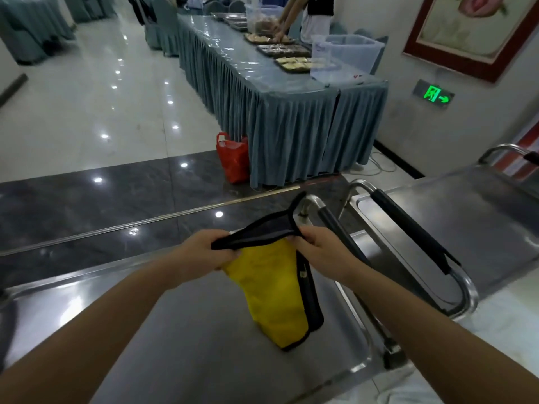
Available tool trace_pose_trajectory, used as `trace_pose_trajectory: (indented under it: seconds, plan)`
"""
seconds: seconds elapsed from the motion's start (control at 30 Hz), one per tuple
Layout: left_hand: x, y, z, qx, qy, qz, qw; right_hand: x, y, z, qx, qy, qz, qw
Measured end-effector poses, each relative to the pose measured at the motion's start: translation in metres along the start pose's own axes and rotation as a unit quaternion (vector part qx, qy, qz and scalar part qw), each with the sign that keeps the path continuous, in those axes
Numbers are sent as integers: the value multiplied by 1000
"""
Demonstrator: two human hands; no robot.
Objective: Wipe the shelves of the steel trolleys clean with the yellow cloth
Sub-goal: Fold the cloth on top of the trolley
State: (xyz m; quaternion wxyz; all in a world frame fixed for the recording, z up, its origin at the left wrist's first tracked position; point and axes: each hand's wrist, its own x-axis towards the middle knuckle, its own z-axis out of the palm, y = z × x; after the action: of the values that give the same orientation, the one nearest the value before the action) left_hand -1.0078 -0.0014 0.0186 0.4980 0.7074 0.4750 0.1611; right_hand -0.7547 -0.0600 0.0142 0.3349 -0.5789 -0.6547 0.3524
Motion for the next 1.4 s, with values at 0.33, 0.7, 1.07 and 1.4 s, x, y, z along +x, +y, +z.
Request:
trace_pose_trajectory:
  seconds: [0.33, 0.7, 1.07, 1.4]
  plan:
    - [7, 46, -14, -23, 230, 113, 966, 32, -25, -33, 71, 56, -86, 992]
    - [-19, 49, 4, -180, 132, 0, 975, 23, -11, -44, 109, -9, -84, 990]
    - [-45, -83, 154, -241, -81, -268, 929, -90, 132, 38, 90, -231, 160, 956]
    - [42, -88, 132, -201, 140, -178, 953, 6, 158, 55, 91, -42, 210, 972]
